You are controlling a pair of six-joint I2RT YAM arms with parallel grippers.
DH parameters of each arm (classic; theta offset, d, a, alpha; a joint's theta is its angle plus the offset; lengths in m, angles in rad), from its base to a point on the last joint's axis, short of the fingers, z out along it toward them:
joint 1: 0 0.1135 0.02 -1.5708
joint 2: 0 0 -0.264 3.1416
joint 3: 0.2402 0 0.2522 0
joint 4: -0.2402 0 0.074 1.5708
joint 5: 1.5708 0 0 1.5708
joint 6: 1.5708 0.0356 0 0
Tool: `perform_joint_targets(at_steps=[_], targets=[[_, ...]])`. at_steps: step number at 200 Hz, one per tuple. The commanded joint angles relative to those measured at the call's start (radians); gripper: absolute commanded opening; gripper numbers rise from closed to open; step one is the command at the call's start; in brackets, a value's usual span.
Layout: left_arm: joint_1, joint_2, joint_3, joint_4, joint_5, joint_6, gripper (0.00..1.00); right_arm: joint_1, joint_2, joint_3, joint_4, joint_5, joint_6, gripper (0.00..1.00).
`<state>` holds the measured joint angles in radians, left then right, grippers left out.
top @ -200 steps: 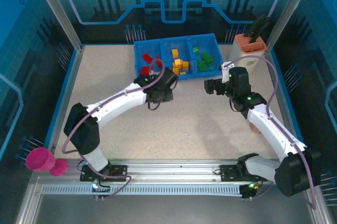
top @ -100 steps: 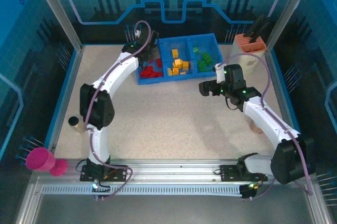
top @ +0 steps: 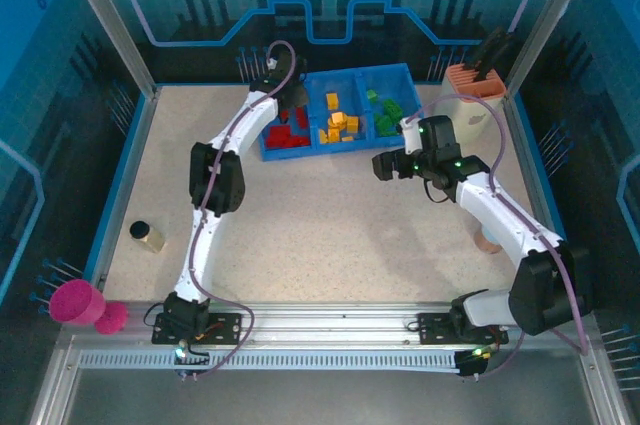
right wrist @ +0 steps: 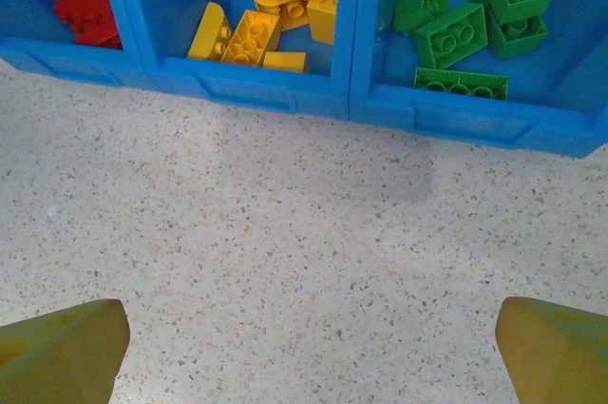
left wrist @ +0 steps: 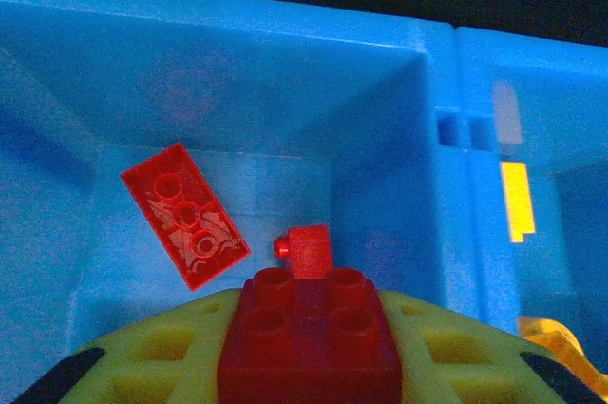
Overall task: Sort the legos into containers by color
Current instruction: Place the lego in the container.
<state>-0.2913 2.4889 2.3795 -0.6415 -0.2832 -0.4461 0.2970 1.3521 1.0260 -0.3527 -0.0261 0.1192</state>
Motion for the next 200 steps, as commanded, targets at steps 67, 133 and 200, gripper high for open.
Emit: perform_joint_targets(at_steps=[67, 133, 200], targets=[[0.050, 0.165, 0.190, -0.046, 0.048, -0.066, 0.28, 0.084, 0.027, 0.069, -0.054, 0.081, 0.007, 1.00], [0.072, 0.185, 0.190, -0.028, 0.077, -0.077, 0.43, 0.115, 0.053, 0.120, -0.097, 0.122, -0.001, 1.00], [0.078, 0.014, 0.144, 0.010, 0.086, 0.016, 0.68, 0.154, 0.055, 0.147, -0.114, 0.189, 0.018, 1.00]])
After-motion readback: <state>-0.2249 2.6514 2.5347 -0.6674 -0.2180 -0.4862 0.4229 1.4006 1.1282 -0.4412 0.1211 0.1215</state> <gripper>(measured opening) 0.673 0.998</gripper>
